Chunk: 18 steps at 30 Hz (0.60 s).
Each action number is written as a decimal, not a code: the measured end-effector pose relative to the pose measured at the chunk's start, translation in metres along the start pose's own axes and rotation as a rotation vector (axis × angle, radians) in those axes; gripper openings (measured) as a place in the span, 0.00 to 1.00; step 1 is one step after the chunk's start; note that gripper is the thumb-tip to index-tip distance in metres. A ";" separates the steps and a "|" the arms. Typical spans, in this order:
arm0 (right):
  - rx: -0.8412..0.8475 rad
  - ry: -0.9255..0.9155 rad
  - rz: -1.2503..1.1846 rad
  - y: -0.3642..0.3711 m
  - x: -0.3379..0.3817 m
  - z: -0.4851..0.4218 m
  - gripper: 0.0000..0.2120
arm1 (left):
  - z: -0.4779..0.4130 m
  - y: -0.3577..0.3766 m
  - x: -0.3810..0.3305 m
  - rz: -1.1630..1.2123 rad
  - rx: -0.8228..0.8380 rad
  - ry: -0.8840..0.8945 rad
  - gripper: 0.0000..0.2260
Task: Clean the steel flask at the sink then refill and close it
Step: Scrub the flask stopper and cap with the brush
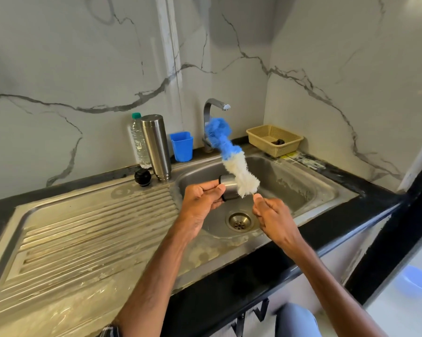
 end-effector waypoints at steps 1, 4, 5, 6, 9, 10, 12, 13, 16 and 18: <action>-0.025 0.018 -0.006 -0.004 -0.001 -0.001 0.24 | 0.001 0.002 -0.004 -0.036 0.000 0.022 0.17; -0.071 0.007 0.046 -0.007 0.000 0.004 0.24 | 0.005 0.004 -0.019 -0.157 -0.032 0.161 0.16; -0.073 -0.009 0.073 -0.007 0.002 0.007 0.24 | 0.005 0.002 -0.027 -0.215 -0.049 0.231 0.15; -0.078 -0.016 0.093 -0.007 0.003 0.008 0.24 | 0.005 0.003 -0.035 -0.287 -0.060 0.305 0.14; -0.126 -0.008 0.117 -0.013 0.006 0.007 0.24 | 0.011 0.016 -0.049 -0.476 -0.062 0.469 0.13; -0.132 -0.015 0.128 -0.011 0.007 0.009 0.24 | 0.015 0.018 -0.052 -0.506 -0.074 0.504 0.13; -0.120 -0.056 0.140 -0.004 0.011 0.014 0.25 | 0.018 0.015 -0.057 -0.537 -0.106 0.565 0.13; -0.112 -0.071 0.139 -0.002 0.013 0.016 0.25 | 0.018 0.014 -0.057 -0.554 -0.108 0.585 0.12; -0.123 -0.053 0.137 -0.005 0.013 0.015 0.25 | 0.020 0.022 -0.058 -0.632 -0.085 0.611 0.12; -0.111 -0.042 0.144 0.001 0.013 0.014 0.25 | 0.023 0.025 -0.056 -0.662 -0.072 0.614 0.12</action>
Point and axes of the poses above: each hand's wrist, its own z-axis away from the middle knuckle, its own y-axis out of the palm, x = y × z, the point moved 10 cm from there along -z, towards the middle knuckle, and after that the axes turned 7 degrees about y, right-handed, at the moved point
